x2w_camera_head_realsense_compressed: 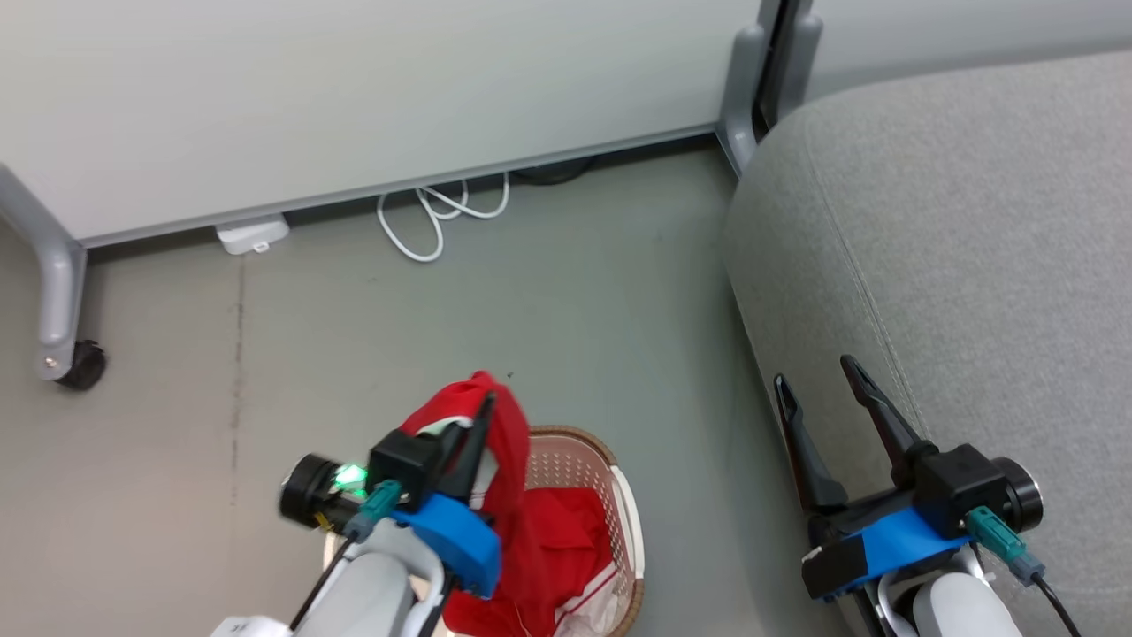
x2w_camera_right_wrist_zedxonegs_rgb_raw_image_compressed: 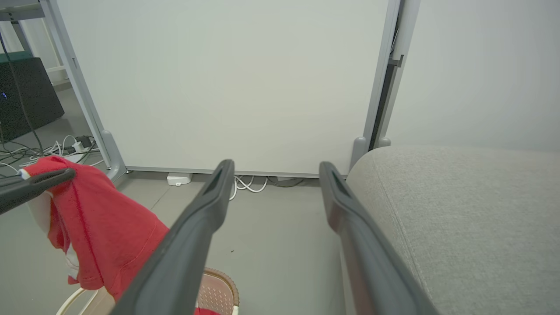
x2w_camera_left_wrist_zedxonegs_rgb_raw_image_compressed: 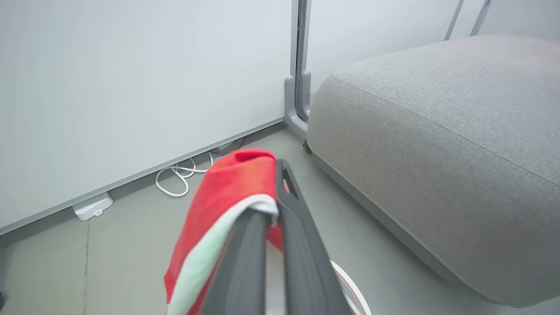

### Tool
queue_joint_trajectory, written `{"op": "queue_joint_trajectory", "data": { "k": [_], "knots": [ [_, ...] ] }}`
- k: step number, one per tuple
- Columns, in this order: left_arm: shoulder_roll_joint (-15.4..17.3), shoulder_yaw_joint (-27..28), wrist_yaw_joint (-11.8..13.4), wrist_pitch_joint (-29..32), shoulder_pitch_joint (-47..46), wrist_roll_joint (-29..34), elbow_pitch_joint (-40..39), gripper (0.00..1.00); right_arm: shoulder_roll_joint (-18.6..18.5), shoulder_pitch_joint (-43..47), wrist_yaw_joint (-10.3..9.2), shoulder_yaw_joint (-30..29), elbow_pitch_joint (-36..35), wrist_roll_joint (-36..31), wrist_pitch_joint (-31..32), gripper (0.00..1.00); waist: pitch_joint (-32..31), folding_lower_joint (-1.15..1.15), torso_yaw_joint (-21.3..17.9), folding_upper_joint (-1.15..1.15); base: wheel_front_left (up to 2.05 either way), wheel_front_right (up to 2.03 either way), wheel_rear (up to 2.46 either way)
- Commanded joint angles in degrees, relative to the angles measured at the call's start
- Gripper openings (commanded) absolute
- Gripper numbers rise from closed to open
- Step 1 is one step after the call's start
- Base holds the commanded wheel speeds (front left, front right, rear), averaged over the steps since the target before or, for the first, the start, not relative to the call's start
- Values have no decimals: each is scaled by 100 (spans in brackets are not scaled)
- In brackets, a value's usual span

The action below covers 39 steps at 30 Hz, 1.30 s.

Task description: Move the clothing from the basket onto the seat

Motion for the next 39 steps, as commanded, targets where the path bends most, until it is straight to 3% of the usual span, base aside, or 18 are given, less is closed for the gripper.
{"op": "queue_joint_trajectory", "data": {
  "k": [1,9,18,39],
  "knots": [
    [-11,-298,-37,-29,-180,-123,-168,0,-18,113,3,-6,41,-21,-26,100,-220,1,183,0,0,0,0],
    [133,-1232,-26,-13,-665,-689,-335,0,-17,279,3,54,97,7,18,100,-569,1,369,0,0,0,0],
    [169,-1984,-26,453,-1400,-1433,-348,0,-17,455,3,193,81,43,121,100,-874,1,476,0,0,0,0],
    [-85,-2319,10,463,-2057,-1909,-15,0,-18,540,3,456,3,127,254,100,-978,1,494,0,0,0,0]
  ]
}}
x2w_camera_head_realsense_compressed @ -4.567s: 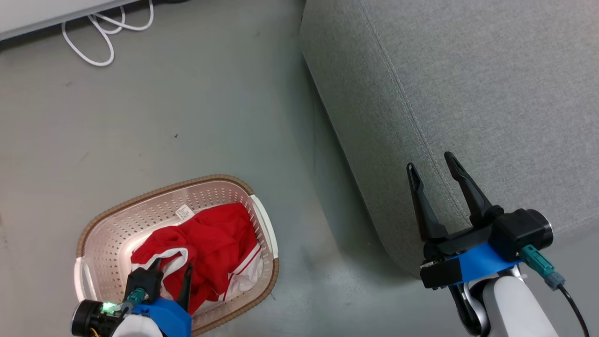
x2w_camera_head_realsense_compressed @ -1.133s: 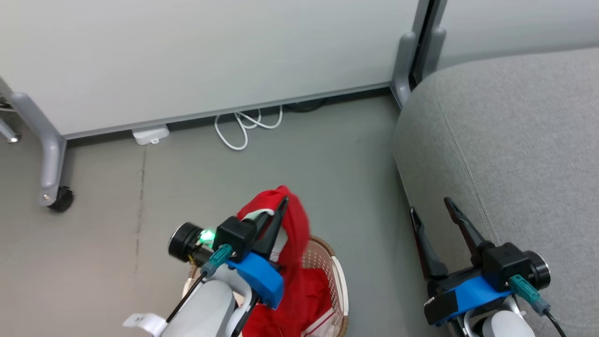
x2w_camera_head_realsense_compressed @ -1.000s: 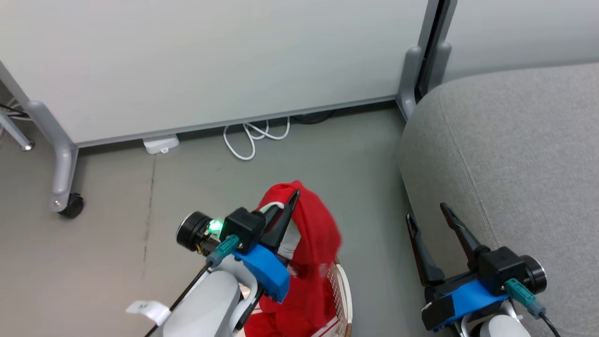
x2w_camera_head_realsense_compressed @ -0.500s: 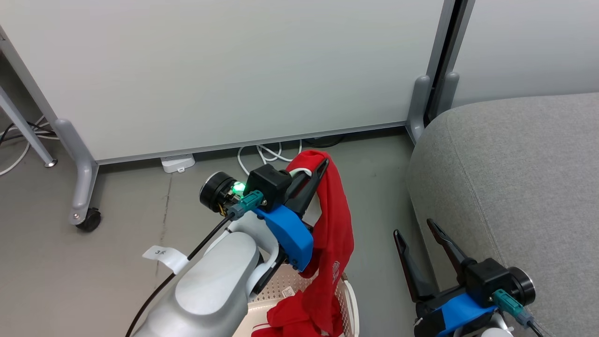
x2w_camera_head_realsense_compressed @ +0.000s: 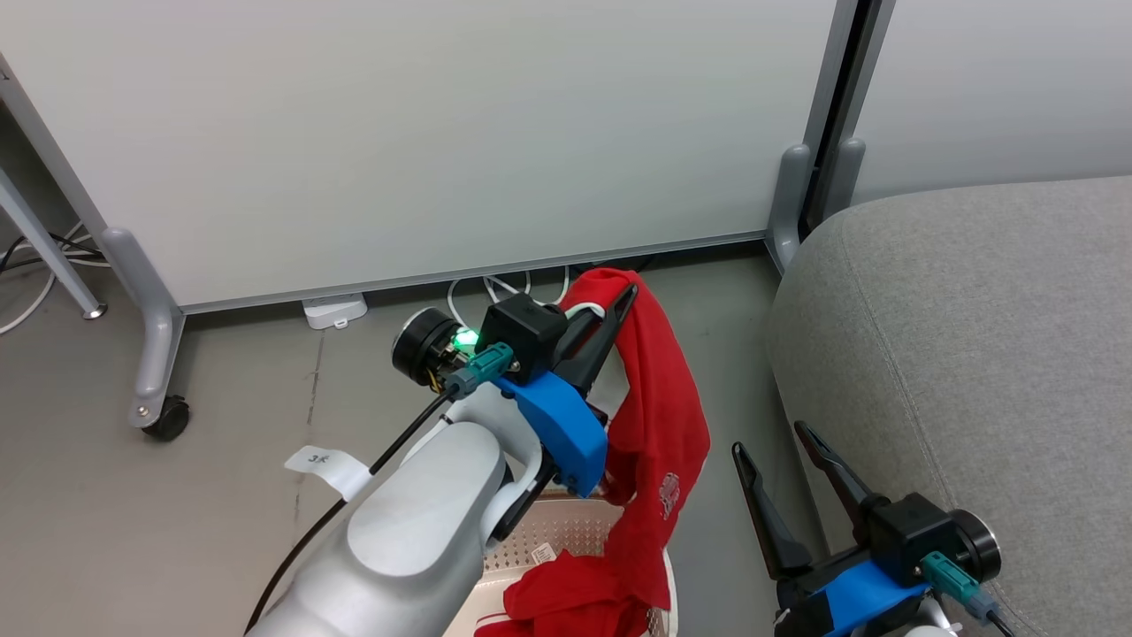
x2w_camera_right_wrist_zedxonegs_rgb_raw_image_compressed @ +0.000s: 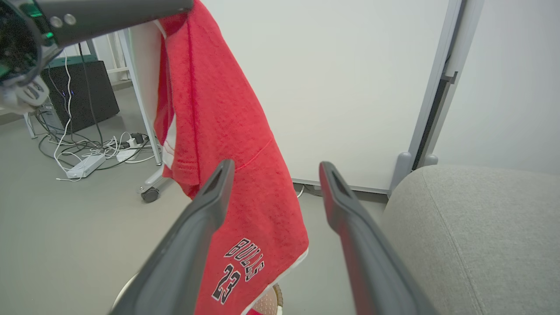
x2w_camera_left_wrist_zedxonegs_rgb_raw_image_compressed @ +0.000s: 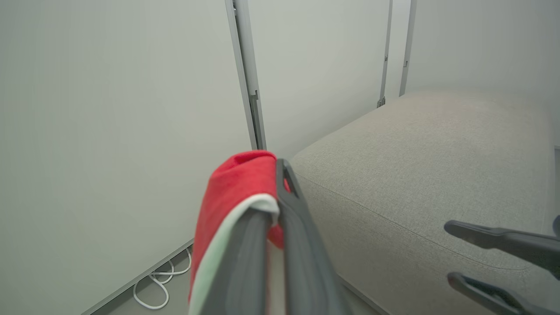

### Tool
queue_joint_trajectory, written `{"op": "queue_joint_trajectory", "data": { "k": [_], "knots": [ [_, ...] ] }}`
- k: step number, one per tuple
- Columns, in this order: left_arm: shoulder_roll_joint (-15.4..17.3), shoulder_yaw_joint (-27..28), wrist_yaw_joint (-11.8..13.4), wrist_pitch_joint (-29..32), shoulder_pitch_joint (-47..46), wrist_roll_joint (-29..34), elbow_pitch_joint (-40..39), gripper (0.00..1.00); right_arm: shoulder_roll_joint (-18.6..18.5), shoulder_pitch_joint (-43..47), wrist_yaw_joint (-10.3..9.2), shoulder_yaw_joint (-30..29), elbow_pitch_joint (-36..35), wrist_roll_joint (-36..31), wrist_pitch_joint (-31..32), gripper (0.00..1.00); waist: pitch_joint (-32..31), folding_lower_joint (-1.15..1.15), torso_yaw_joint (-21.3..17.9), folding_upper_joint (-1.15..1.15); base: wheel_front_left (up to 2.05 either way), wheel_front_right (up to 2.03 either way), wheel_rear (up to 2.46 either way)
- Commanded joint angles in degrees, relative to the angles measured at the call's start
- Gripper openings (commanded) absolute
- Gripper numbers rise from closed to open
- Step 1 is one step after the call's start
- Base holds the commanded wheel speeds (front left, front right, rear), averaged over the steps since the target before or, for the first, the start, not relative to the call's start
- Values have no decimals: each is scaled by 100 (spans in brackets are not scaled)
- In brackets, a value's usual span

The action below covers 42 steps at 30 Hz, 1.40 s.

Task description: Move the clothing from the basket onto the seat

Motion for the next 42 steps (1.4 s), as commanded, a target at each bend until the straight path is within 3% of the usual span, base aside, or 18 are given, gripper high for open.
{"op": "queue_joint_trajectory", "data": {
  "k": [1,14,21,30,42],
  "knots": [
    [-16,-30,22,-44,-101,-27,22,0,-18,35,3,11,6,51,15,100,4,0,1,0,0,0,0],
    [-78,-196,14,-89,-266,-196,130,0,-18,-502,3,708,376,314,161,100,57,0,43,0,0,0,0],
    [-96,-313,13,-119,-380,-295,136,0,-18,-1119,3,994,1025,635,323,100,90,0,97,0,0,0,0],
    [-107,-495,40,-158,-489,-468,92,0,-18,-1953,3,1259,1984,574,280,100,132,0,141,0,0,0,0],
    [-106,-932,134,-158,-607,-825,-135,0,-17,-2627,3,1469,3030,1189,50,100,131,0,259,0,0,0,0]
  ]
}}
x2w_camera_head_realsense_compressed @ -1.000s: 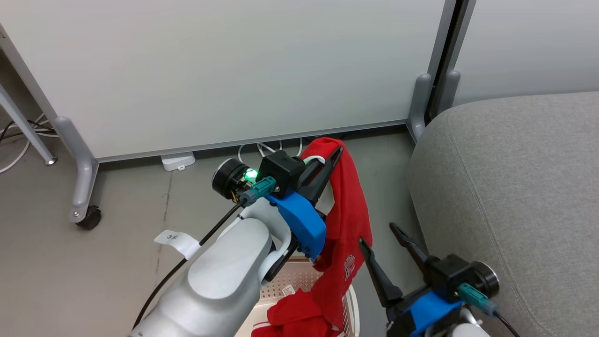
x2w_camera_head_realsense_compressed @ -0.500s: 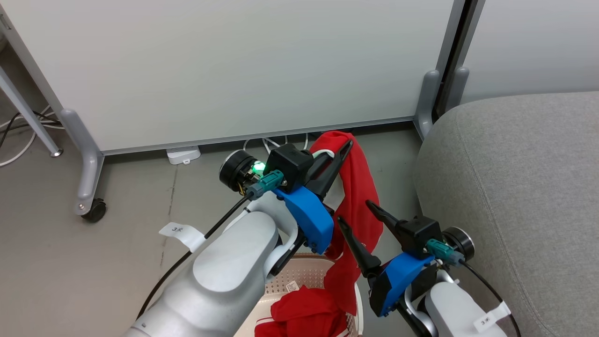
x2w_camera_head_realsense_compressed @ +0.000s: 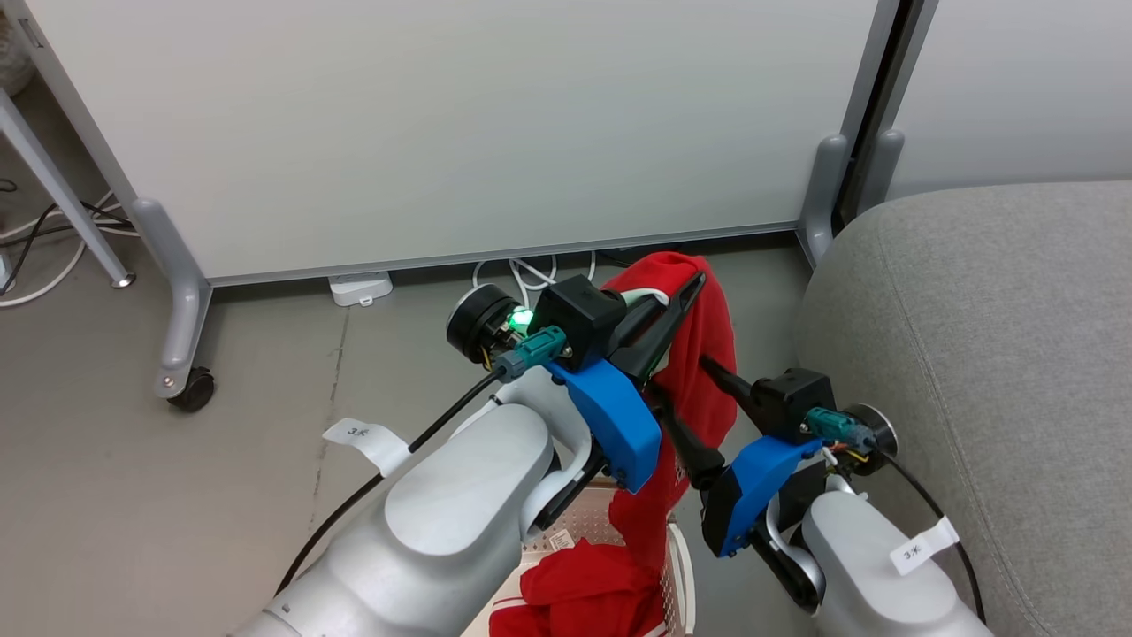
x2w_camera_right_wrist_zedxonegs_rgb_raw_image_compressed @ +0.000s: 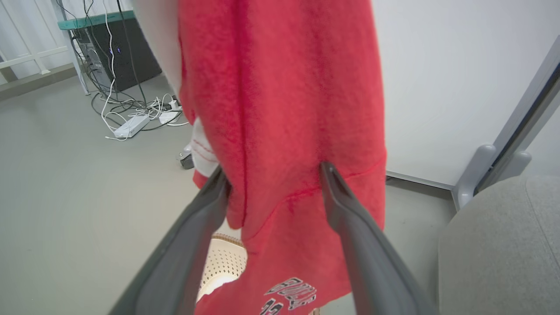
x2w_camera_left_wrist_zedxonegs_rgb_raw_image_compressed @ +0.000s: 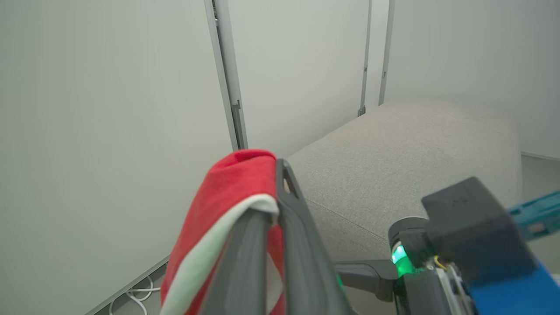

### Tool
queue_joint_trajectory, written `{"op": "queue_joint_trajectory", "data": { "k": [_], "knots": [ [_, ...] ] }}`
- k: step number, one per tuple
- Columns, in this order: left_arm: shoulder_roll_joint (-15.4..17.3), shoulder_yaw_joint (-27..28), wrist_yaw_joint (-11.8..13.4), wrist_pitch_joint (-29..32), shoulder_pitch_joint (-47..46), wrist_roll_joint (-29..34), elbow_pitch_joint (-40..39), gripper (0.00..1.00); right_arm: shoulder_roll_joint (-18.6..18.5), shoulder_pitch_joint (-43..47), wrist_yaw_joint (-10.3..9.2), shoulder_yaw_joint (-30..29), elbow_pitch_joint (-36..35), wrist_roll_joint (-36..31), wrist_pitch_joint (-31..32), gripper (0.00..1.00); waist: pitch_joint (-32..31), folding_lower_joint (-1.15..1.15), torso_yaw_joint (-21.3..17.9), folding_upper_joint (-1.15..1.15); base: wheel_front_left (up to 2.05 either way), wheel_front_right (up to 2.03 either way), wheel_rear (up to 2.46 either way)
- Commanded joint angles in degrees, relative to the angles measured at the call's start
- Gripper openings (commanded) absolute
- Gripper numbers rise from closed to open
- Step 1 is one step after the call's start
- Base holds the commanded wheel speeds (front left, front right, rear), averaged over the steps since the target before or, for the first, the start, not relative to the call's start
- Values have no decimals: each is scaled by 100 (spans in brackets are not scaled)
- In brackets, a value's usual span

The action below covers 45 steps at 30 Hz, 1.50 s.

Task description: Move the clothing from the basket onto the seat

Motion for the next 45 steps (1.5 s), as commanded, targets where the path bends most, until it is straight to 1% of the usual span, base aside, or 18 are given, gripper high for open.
{"op": "queue_joint_trajectory", "data": {
  "k": [1,6,15,16,17,18,19,28,40,42,43,44,45],
  "knots": [
    [0,-71,52,-35,-110,-76,-46,0,-14,-194,3,-7,156,119,-83,100,-3,0,20,0,0,0,0],
    [1,-192,81,-49,-128,-194,-99,0,-14,-344,3,-111,249,377,-267,100,-18,0,52,0,0,0,0],
    [-1,-422,147,-105,-171,-436,-143,0,-13,-480,3,66,482,619,-363,100,-48,0,28,0,0,0,0],
    [-1,-442,160,-114,-177,-452,-149,0,-13,-489,3,61,510,635,-363,88,-50,0,25,0,0,0,0],
    [0,-461,171,-119,-180,-480,-151,0,-13,-512,3,54,513,658,-364,54,-53,0,20,0,0,0,0],
    [-1,-483,181,-120,-183,-497,-154,0,-13,-529,3,46,514,664,-365,7,-55,0,17,0,0,0,0],
    [0,-502,182,-131,-187,-521,-152,0,-13,-536,3,39,512,663,-366,0,-57,0,13,0,0,0,0],
    [0,-638,228,-192,-235,-629,-40,0,-13,-501,3,-87,527,566,-368,0,-78,0,-12,0,0,0,0],
    [1,-731,222,-259,-238,-725,119,0,-13,-326,3,-249,483,514,-369,0,-82,0,-35,0,0,0,0],
    [1,-741,208,-272,-235,-731,143,42,-13,-321,3,-295,474,481,-369,0,-79,0,-35,0,0,0,0],
    [0,-746,209,-282,-242,-735,155,76,-13,-324,3,-319,470,467,-369,0,-76,0,-35,0,0,0,0],
    [1,-749,210,-291,-247,-731,169,98,-13,-324,3,-340,459,445,-369,0,-73,0,-36,0,0,0,0],
    [1,-750,217,-301,-248,-725,182,100,-13,-319,3,-362,438,445,-369,0,-69,0,-38,0,0,0,0]
  ]
}}
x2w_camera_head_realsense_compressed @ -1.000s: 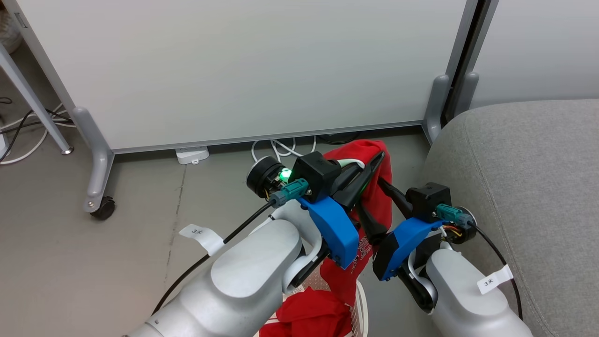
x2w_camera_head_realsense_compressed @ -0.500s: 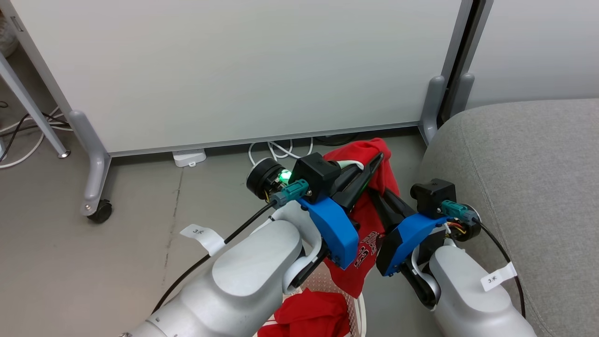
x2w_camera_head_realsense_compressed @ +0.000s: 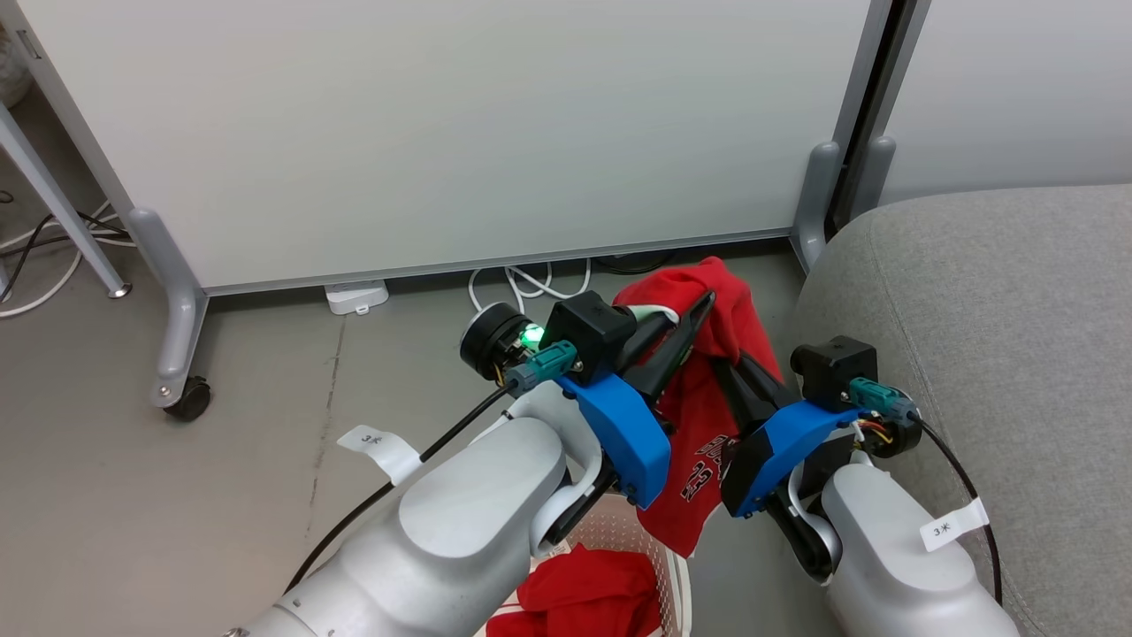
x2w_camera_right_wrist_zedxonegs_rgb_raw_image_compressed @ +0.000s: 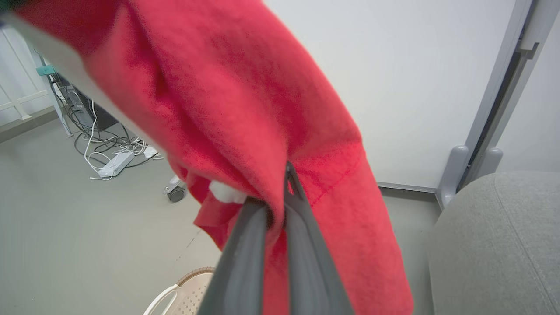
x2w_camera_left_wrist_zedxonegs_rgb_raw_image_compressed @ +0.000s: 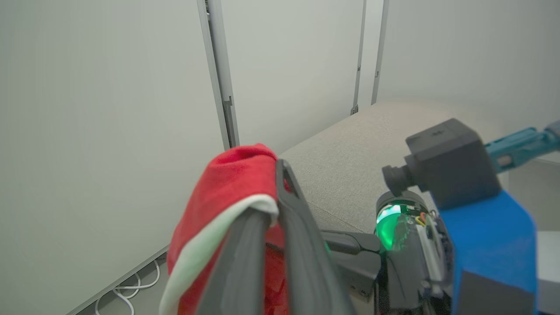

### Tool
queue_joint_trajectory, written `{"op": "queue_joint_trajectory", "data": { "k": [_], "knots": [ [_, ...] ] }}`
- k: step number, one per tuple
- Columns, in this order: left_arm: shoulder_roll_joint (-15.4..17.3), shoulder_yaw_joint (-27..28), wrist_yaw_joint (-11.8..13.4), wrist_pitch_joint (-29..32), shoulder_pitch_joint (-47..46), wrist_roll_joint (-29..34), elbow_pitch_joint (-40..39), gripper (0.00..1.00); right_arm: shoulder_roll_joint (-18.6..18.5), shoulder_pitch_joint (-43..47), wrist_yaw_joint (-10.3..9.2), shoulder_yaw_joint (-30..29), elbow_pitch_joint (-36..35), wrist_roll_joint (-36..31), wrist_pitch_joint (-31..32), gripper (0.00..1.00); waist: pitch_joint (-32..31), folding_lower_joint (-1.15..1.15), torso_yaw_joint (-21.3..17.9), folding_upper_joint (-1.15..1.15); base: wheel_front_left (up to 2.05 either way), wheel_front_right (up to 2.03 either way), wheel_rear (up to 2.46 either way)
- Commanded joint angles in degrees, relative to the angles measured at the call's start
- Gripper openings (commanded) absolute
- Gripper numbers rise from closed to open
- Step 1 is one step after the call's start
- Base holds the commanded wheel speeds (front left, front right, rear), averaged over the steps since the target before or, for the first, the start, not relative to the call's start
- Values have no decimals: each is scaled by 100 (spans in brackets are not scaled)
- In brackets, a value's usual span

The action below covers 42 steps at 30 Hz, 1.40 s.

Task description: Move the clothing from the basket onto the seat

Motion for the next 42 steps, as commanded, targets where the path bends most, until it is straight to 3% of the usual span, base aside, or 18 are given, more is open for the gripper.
{"op": "queue_joint_trajectory", "data": {
  "k": [1,11,18,29,36,42],
  "knots": [
    [2,-19,23,-42,-64,10,32,100,-10,69,3,-41,-62,-17,-32,0,7,0,-3,0,0,0,0],
    [16,39,23,-102,-1,7,114,100,-10,62,3,-216,-75,-134,-32,0,17,0,-25,0,0,0,0],
    [277,248,163,-141,359,134,-39,100,-10,87,3,-361,-168,-260,-32,0,34,0,-41,0,0,0,0],
    [832,1433,428,-144,1720,1015,-1393,100,-10,214,3,-737,-406,-632,-32,0,124,0,-64,0,0,0,0],
    [997,2214,231,-145,2575,1678,-2038,100,-10,347,3,-791,-580,-744,-32,0,165,0,-98,0,0,0,0],
    [990,2941,144,-145,3204,2019,-2140,100,-11,428,3,-751,-631,-782,-32,0,145,0,-161,0,0,0,0]
  ]
}}
